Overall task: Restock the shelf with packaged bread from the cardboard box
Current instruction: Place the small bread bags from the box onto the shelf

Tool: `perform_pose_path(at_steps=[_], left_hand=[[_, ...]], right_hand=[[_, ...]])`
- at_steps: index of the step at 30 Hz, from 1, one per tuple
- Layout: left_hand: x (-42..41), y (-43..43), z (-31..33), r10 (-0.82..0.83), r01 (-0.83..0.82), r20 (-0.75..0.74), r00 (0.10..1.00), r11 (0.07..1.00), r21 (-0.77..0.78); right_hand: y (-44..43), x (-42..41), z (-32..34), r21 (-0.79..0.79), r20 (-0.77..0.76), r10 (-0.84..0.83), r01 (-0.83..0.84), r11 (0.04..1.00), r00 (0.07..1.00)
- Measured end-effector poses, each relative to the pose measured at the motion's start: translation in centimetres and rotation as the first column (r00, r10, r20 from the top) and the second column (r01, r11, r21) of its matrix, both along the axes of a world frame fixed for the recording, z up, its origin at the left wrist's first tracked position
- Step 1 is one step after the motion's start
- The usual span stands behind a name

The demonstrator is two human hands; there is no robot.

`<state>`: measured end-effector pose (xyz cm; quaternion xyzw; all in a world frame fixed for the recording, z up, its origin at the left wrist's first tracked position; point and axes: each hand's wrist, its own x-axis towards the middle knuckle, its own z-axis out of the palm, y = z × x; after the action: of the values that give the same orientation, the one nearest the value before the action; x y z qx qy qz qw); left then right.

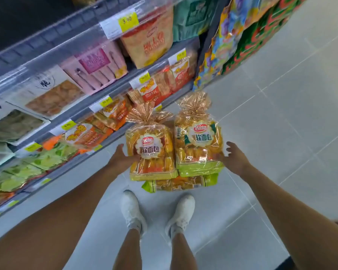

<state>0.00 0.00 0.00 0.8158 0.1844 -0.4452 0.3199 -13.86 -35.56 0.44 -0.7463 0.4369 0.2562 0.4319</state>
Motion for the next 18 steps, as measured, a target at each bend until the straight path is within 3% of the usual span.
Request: perform_pose_path(at_steps=[3, 8, 18], left_hand=[[0.6, -0.5, -1.7, 0.100, -0.101, -0.017, 0.995, 0.993, -0.068], [0.9, -0.4, -3.2, 0.270, -0.308, -0.203, 0.941, 0.932, -0.190], [0.4, 2.0, -1.5, 0.100, -0.154, -0.237, 0.966, 0.962, -0.226]], right_hand=[[-0.1, 0.8, -1.4, 0.043, 0.041, -0.067, 0.066, 0.997, 0.997], [-0.2, 1.1, -2.6, 0.045, 0.042, -0.080, 0.078, 0.996, 0.996], [-2.0, 0.4, -1.4, 0.257, 0.092, -0.033, 0.008, 0.966, 0.995]])
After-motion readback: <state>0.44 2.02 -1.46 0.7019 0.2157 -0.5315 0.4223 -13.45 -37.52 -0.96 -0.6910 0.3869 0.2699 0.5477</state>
